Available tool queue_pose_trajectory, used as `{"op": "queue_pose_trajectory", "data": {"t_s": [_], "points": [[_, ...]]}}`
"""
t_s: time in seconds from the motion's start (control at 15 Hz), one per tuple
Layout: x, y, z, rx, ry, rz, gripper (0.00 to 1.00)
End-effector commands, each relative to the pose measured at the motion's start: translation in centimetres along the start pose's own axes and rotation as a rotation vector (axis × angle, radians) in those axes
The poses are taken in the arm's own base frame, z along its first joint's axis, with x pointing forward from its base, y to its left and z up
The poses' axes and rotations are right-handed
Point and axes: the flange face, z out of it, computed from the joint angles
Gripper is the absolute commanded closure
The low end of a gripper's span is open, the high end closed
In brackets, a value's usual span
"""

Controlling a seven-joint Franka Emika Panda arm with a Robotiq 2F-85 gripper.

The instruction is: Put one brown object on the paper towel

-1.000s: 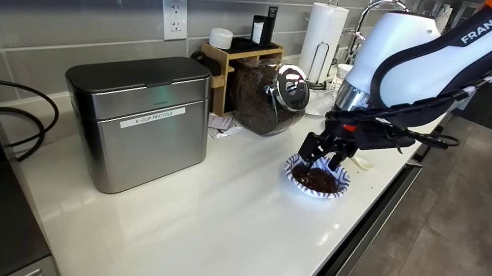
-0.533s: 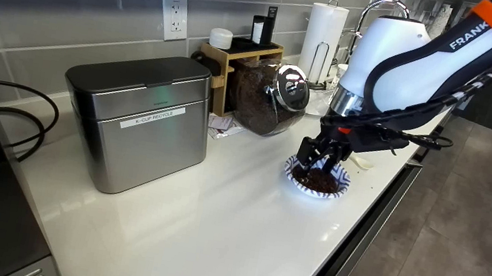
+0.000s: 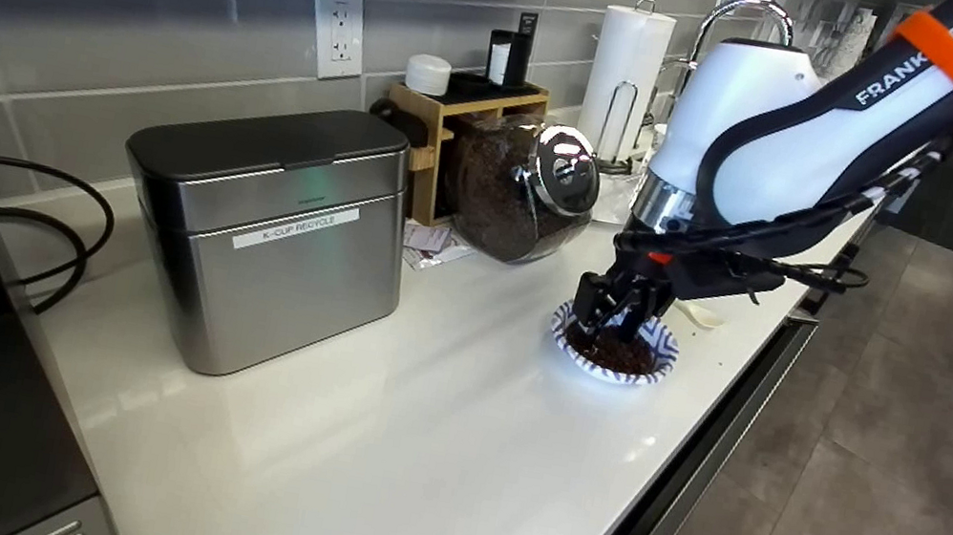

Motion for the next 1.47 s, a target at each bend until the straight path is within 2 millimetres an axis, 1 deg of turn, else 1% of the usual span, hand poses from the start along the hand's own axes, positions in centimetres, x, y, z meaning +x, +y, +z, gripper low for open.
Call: {"op": "queue_pose_trajectory", "data": {"t_s": [0.0,0.27,0.6,0.67,0.73,0.8,0.87,1.0,1.07,1.27,1.33,1.4], "points": [[0.39,-0.42,0.71,-0.004,0.005,0.005,0.4],[0.52,-0.5,0.9,-0.005,0.003,0.001,0.47],[0.68,-0.6,0.85,-0.006,0.006,-0.003,0.54],[0.7,-0.62,0.85,-0.005,0.006,-0.004,0.63],[0.73,-0.63,0.81,-0.005,0.007,-0.004,0.68],[0.74,-0.63,0.81,-0.005,0.007,-0.005,0.7],[0.78,-0.63,0.76,-0.005,0.008,-0.005,0.77],[0.77,-0.64,0.61,-0.009,0.01,-0.007,0.83],[0.78,-0.63,0.57,-0.009,0.011,-0.008,0.8],[0.78,-0.59,0.43,-0.011,0.014,-0.01,0.81],[0.77,-0.58,0.4,-0.012,0.015,-0.01,0.83],[0.77,-0.58,0.35,-0.012,0.016,-0.01,0.82]]}}
